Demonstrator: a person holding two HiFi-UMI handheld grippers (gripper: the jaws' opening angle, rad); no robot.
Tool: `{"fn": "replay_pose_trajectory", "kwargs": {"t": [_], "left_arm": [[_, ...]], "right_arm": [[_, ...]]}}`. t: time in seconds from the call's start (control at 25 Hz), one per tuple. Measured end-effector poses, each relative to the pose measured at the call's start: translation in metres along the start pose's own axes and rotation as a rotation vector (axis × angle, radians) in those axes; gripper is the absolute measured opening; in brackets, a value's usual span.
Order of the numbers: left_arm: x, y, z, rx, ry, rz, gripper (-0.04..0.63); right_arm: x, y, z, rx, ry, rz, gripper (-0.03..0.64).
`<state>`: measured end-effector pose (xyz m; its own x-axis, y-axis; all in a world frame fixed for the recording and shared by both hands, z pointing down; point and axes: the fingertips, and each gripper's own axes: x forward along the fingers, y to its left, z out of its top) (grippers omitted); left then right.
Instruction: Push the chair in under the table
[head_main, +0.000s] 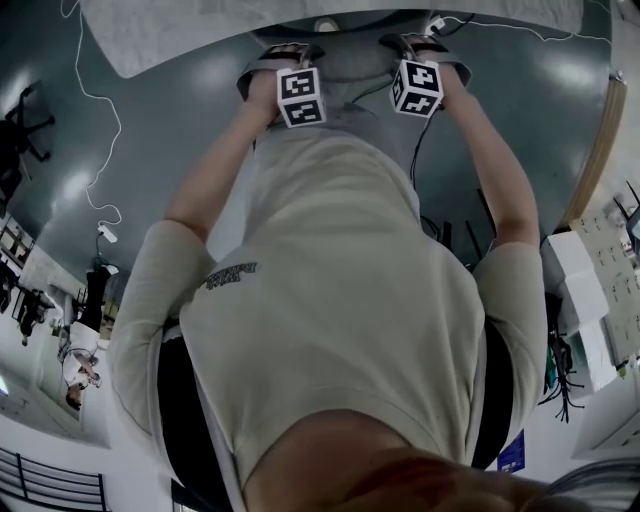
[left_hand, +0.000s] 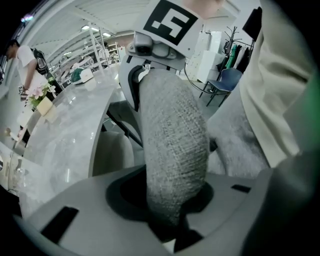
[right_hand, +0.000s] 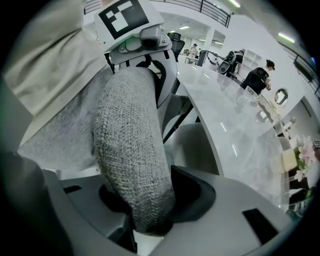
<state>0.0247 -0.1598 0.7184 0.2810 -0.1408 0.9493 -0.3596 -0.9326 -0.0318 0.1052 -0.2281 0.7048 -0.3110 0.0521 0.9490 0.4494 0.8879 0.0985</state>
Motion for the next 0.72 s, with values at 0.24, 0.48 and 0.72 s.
{"fn": "replay_pose_trajectory", "kwargs": {"t": [0.24, 0.48, 0.72], "left_arm": [[0.0, 0.023, 0.008, -0.001, 0.011, 0.005, 0.114], [-0.003, 0.041, 0.003, -0.012, 0.016, 0.013, 0.114], [0.0, 0.051, 0.005, -0.02, 0.012, 0.009, 0.114]], "right_arm": [[-0.004, -0.023, -0.009, -0.015, -0.007, 0.002, 0.176], [-0.002, -0.042, -0.004, -0.039, -0.013, 0.015, 0.175], [0.0, -0.053, -0.008, -0.075, -0.006, 0.025, 0.164]]}}
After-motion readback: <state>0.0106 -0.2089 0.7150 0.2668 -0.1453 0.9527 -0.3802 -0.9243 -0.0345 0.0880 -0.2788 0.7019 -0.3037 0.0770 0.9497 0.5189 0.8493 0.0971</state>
